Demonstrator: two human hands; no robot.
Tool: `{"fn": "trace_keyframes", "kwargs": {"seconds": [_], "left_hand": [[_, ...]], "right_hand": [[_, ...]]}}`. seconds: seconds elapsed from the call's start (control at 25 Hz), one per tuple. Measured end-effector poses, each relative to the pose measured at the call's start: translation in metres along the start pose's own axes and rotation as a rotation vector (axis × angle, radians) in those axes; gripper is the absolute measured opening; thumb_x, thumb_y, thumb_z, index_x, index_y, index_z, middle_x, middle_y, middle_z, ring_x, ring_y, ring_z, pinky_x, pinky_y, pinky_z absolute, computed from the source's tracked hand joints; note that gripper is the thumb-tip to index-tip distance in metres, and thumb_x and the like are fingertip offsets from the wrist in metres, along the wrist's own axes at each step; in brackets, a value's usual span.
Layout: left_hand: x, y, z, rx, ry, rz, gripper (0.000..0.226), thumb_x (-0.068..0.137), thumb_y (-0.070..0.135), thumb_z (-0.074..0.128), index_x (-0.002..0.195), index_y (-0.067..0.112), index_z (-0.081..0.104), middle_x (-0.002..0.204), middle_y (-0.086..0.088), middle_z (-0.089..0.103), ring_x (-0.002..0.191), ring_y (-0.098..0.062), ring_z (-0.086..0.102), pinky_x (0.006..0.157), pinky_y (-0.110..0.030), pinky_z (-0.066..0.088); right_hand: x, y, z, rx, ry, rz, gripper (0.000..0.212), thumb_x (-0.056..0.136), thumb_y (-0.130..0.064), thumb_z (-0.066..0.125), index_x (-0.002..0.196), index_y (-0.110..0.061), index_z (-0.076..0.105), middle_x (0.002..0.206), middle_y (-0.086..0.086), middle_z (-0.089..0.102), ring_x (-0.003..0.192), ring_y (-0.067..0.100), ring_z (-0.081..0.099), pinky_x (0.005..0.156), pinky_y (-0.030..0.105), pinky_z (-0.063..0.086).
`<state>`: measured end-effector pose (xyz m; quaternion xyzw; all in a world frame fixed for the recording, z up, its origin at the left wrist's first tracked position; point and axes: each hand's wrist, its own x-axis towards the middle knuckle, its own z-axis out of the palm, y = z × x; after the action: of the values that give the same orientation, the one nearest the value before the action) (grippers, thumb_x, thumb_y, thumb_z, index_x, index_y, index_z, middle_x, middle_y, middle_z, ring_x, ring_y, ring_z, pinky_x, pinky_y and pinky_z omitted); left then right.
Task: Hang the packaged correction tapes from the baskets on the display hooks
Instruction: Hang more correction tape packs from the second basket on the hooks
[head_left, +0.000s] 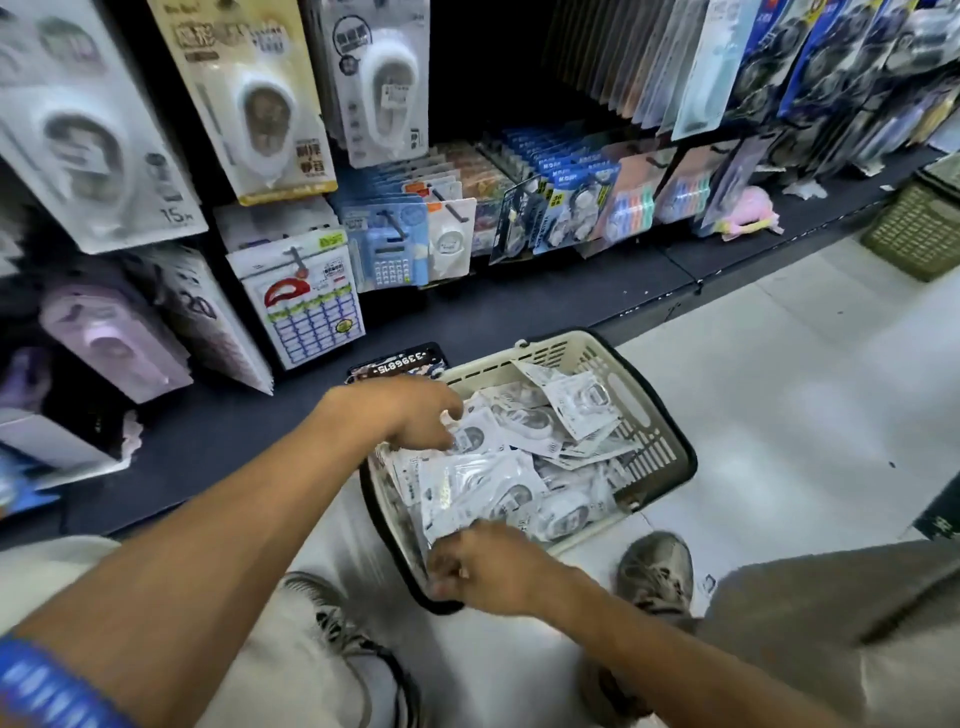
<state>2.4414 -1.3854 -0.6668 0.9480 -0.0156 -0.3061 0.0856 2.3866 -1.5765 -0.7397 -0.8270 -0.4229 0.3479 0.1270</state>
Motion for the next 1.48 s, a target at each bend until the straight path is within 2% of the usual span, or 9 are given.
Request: {"fn": "trace_keyframes", "kwargs": {"seconds": [0.12,0.32,0.64,0.84,1.0,1.12,1.24,1.36,1.48], "left_hand": [[0.010,-0.004,0.031,0.055,-0.047,0.039,0.046,0.100,0.037,0.056,0.145,0.031,0.050,0.147,-0.001,0.053,0.129,-0.027,0.054,0.100,-0.036,0.047],[0.048,-0.035,0.046,0.095,-0.233,-0.043,0.041,0.100,0.034,0.056,0.141,0.029,0.054,0.136,-0.001,0.061,0.117,-0.025,0.059,0.089,-0.035,0.050],[0.077,-0.015,0.008,-0.073,-0.396,-0.188,0.035,0.100,0.034,0.059,0.133,0.020,0.060,0.125,-0.008,0.065,0.091,-0.027,0.071,0.089,-0.043,0.060],[0.061,0.004,-0.002,-0.114,-0.316,-0.216,0.034,0.103,0.034,0.053,0.132,0.020,0.063,0.133,-0.005,0.063,0.116,-0.027,0.064,0.102,-0.041,0.052],[0.020,0.004,-0.010,-0.921,0.097,-0.424,0.045,0.107,0.050,0.041,0.117,0.015,0.068,0.109,-0.008,0.069,0.086,-0.023,0.067,0.083,-0.035,0.054],[-0.006,0.025,-0.018,-1.748,0.474,-0.367,0.068,0.086,0.080,0.047,0.114,0.022,0.069,0.104,-0.001,0.077,0.093,-0.018,0.072,0.088,-0.037,0.053],[-0.002,0.064,-0.032,-1.968,0.623,-0.088,0.068,0.061,0.056,0.091,0.116,0.022,0.071,0.110,-0.004,0.079,0.101,-0.023,0.076,0.091,-0.045,0.060],[0.013,0.070,-0.059,-2.077,0.903,-0.241,0.071,0.049,0.025,0.098,0.114,0.017,0.071,0.100,-0.011,0.081,0.089,-0.031,0.079,0.077,-0.049,0.064],[0.011,0.054,-0.095,-2.103,1.029,-0.246,0.060,0.059,0.026,0.096,0.113,0.015,0.073,0.097,-0.014,0.080,0.085,-0.036,0.078,0.072,-0.048,0.063]], "right_hand": [[0.016,0.040,-0.050,-0.274,0.002,-0.144,0.051,0.087,-0.039,0.071,0.134,-0.025,0.058,0.127,0.000,0.068,0.116,0.024,0.061,0.091,0.034,0.047],[0.072,0.099,-0.062,-0.727,-0.392,-0.192,0.123,0.067,-0.049,0.088,0.160,-0.026,0.011,0.167,0.004,0.015,0.148,0.029,0.027,0.117,0.046,0.026],[0.071,0.119,-0.062,-0.569,-0.259,-0.413,0.074,0.080,-0.039,0.080,0.144,-0.023,0.045,0.136,0.005,0.060,0.115,0.028,0.061,0.091,0.036,0.049],[0.063,0.130,-0.080,-0.130,-0.318,-0.242,0.043,0.088,-0.033,0.075,0.130,-0.035,0.064,0.116,0.001,0.074,0.105,0.021,0.068,0.090,0.024,0.050],[0.062,0.142,-0.173,0.590,-0.127,-0.061,0.021,0.081,-0.024,0.082,0.101,-0.020,0.079,0.099,0.002,0.079,0.090,0.015,0.076,0.075,0.026,0.059],[0.055,0.129,-0.224,1.091,0.016,-0.059,0.032,0.076,-0.020,0.075,0.105,-0.006,0.076,0.099,0.009,0.079,0.084,0.018,0.076,0.067,0.025,0.058],[0.054,0.082,-0.239,1.289,0.125,-0.154,0.029,0.080,-0.020,0.074,0.105,-0.006,0.075,0.100,0.015,0.078,0.081,0.023,0.076,0.063,0.029,0.059],[0.045,0.049,-0.245,1.316,0.387,-0.141,0.037,0.083,-0.029,0.080,0.113,-0.014,0.065,0.098,0.011,0.078,0.084,0.027,0.076,0.063,0.035,0.062],[0.025,0.035,-0.258,1.375,0.158,-0.280,0.054,0.072,-0.024,0.089,0.122,-0.028,0.068,0.114,0.003,0.076,0.104,0.026,0.073,0.080,0.037,0.062]]}}
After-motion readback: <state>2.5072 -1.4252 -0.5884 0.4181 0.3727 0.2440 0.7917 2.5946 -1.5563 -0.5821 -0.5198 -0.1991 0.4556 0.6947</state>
